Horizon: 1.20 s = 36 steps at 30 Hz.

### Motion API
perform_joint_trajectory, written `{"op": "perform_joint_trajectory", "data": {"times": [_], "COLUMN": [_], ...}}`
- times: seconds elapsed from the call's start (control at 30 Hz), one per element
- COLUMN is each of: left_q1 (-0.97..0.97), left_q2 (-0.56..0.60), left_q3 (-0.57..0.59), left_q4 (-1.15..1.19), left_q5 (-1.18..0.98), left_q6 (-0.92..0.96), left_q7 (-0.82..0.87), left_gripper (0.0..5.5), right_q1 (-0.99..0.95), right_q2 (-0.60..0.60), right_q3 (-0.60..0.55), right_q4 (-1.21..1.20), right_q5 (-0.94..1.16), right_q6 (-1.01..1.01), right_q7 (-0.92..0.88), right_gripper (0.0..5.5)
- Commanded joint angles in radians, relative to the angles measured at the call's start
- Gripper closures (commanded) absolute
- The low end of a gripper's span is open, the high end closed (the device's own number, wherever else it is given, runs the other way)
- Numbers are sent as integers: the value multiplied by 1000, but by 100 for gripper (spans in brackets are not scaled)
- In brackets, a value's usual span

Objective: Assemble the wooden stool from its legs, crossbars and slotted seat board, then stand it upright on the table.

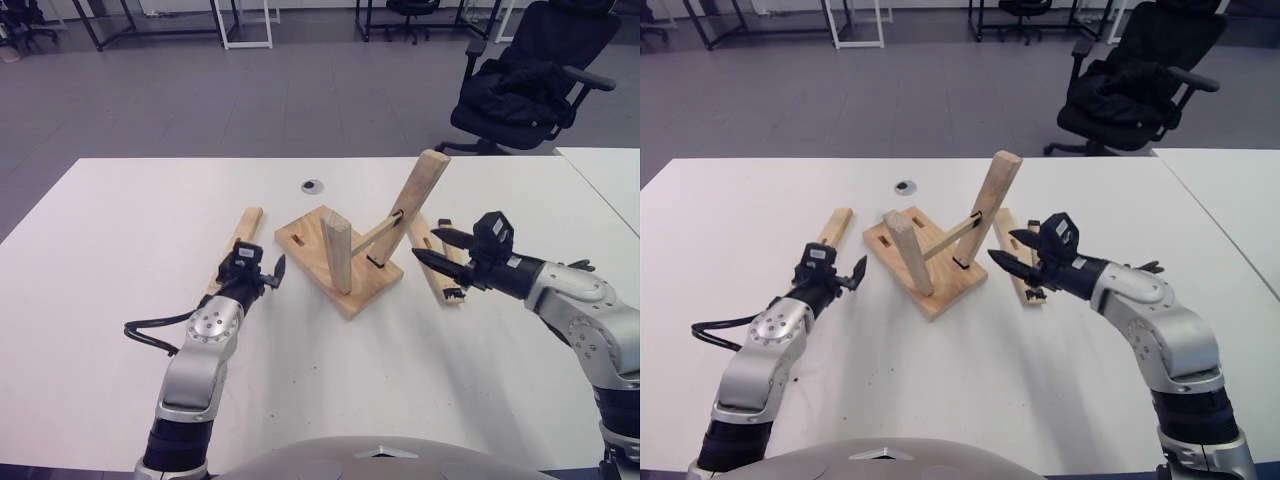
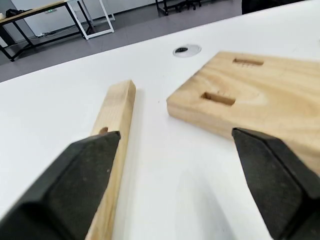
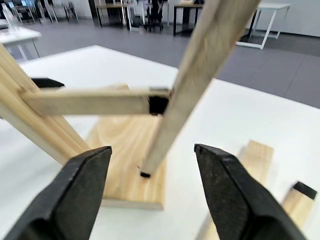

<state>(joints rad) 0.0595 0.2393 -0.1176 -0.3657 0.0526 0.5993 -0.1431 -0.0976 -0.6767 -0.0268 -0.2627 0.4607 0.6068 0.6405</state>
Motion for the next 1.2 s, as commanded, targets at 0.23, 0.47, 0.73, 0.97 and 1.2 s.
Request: {"op": "perform_joint_trajectory", "data": {"times": [0.23, 0.47, 0.73, 0.97, 1.2], "left_q1": [-119, -259, -24, 84, -40], "left_q2": [18, -3, -13, -252, -292], "left_q3": [-117, -117, 84, 79, 44], "left_q4": [265, 539, 97, -440, -509], "left_q5": [57, 47, 27, -92, -146], "left_q6": [-106, -262, -259, 5, 185], "left_q7": [-69, -96, 31, 164, 178], "left_gripper": [138, 138, 138, 138, 138], "right_q1": [-285, -232, 58, 20, -104], "right_q2": [152, 145, 137, 344, 361], "right_q3": [301, 317, 33, -237, -242], "right_q4": [668, 546, 28, -261, -368], "right_q5": [-444, -447, -290, -42, 86], "right_q6": [-514, -549, -222, 144, 308], "right_q7": [16, 146, -8, -334, -420], "right_gripper": [241, 241, 241, 241, 241]}}
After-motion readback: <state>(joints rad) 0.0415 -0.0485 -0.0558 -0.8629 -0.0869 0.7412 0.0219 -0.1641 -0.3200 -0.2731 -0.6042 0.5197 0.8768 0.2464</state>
